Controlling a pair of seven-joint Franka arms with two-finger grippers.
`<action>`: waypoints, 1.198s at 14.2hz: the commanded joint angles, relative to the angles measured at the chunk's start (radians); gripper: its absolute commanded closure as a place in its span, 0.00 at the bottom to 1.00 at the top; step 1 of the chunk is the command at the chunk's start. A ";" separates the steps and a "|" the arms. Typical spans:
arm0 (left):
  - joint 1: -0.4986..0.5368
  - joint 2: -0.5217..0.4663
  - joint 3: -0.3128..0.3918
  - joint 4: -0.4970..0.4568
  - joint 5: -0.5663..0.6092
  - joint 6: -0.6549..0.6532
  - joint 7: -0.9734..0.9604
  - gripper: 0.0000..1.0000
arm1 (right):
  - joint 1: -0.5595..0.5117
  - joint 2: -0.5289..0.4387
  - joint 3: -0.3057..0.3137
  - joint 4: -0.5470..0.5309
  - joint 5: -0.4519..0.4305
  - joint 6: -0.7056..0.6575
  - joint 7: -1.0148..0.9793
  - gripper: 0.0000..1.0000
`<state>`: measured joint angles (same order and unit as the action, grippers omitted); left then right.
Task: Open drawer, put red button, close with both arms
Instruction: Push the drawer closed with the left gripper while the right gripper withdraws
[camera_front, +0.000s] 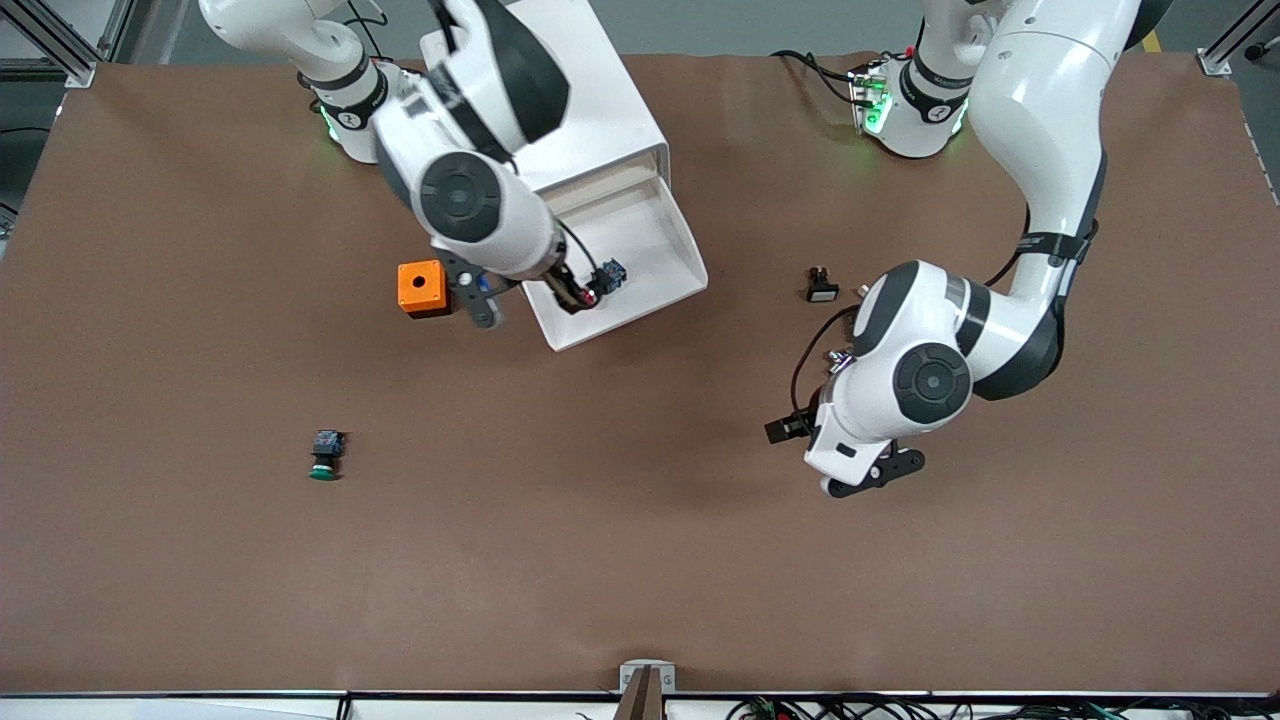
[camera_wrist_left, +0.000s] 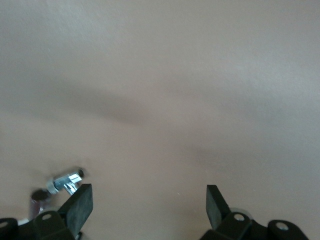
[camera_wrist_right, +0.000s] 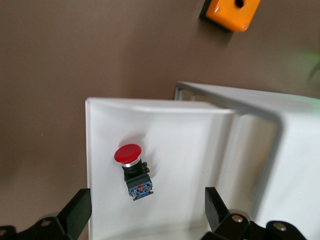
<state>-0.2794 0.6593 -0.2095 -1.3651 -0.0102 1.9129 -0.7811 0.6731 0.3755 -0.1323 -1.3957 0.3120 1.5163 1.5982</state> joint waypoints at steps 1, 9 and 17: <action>-0.061 -0.018 0.001 -0.012 0.055 -0.003 -0.130 0.00 | -0.114 -0.009 0.011 0.107 0.021 -0.140 -0.122 0.00; -0.242 -0.026 0.002 -0.065 0.058 0.145 -0.351 0.00 | -0.352 -0.150 0.010 0.093 -0.095 -0.217 -0.810 0.00; -0.337 -0.015 -0.024 -0.155 0.157 0.248 -0.463 0.00 | -0.535 -0.294 0.010 -0.084 -0.238 -0.121 -1.386 0.00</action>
<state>-0.6186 0.6589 -0.2183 -1.4804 0.1316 2.1278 -1.2249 0.1651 0.1732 -0.1416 -1.3585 0.1156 1.3324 0.2963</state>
